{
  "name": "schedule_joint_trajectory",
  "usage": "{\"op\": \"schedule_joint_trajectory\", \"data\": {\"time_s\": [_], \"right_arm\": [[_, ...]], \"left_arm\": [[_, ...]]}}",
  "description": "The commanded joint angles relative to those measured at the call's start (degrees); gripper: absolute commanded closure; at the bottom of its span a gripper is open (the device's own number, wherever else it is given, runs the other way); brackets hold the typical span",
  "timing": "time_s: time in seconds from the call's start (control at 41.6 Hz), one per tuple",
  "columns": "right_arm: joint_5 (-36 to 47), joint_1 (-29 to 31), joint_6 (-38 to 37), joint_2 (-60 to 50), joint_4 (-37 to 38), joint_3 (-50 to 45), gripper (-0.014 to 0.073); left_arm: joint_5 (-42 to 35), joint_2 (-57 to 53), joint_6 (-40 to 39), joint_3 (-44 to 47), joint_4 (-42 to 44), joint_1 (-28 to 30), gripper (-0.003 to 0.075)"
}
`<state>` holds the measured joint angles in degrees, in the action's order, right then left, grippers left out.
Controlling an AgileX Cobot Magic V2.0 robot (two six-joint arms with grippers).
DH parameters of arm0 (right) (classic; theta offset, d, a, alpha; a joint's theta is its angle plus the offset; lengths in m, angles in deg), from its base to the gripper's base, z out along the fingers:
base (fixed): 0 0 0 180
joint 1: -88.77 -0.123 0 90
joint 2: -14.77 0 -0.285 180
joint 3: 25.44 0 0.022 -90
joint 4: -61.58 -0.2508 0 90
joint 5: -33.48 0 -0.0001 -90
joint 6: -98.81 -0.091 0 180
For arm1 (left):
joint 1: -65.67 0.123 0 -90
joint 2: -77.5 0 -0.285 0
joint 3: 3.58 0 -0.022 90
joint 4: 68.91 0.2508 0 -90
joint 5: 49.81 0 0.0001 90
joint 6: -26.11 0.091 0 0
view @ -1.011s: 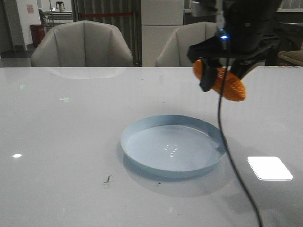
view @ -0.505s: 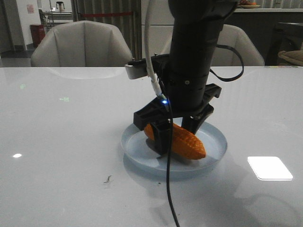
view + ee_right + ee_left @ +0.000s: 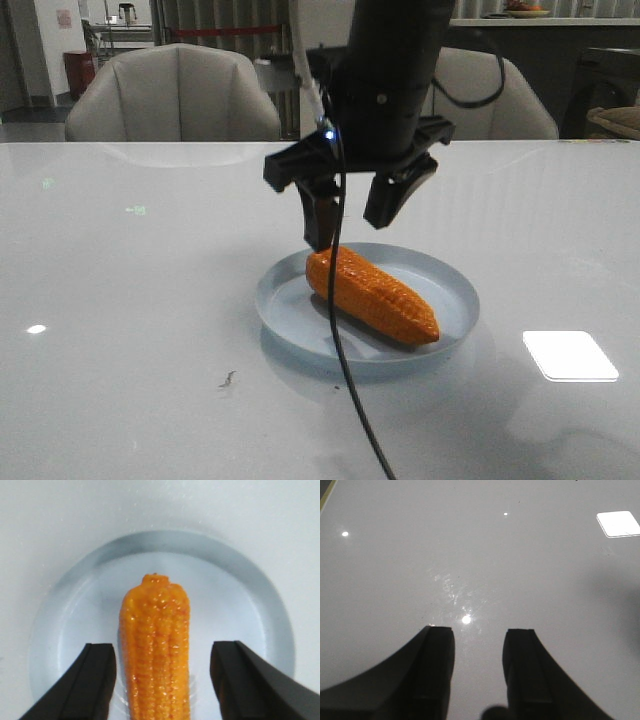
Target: Place corn on plate with both arms
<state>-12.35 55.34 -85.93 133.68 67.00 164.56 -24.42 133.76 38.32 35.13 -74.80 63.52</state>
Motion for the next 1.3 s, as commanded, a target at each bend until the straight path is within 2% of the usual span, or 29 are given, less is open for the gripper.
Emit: {"op": "schedule_joint_trajectory", "data": {"time_s": [0.0, 0.217, 0.553, 0.794, 0.938, 1.107, 1.275], "right_arm": [[-0.4, 1.3, 0.5, -5.8, 0.5, 3.5, 0.0083], [-3.1, 6.3, 0.4, -14.0, 0.5, 4.3, 0.0083], [-5.1, 22.4, 0.4, -31.3, 0.4, 0.0, 0.0085], [-1.5, 32.5, 0.4, -45.1, -1.5, -17.2, 0.0085], [1.6, 36.7, 0.4, -53.7, -3.8, -28.8, 0.0085], [1.9, 37.5, 0.4, -60.7, -4.1, -38.3, 0.0085], [1.8, 37.5, 0.3, -64.2, -4.2, -42.2, 0.0085]], "left_arm": [[-4.0, -0.7, -0.6, -1.6, -0.8, 0.0, 0.0398], [-4.0, -0.7, -0.6, -1.6, -0.8, 0.0, 0.0397], [-4.0, -0.7, -0.6, -1.6, -0.8, 0.0, 0.0397], [-4.0, -0.7, -0.6, -1.6, -0.8, 0.0, 0.0397], [-4.0, -0.7, -0.6, -1.6, -0.8, 0.0, 0.0397], [-4.1, -0.7, -0.6, -1.6, -0.8, 0.0, 0.0398], [-4.1, -0.7, -0.6, -1.6, -0.8, 0.0, 0.0397]]}}
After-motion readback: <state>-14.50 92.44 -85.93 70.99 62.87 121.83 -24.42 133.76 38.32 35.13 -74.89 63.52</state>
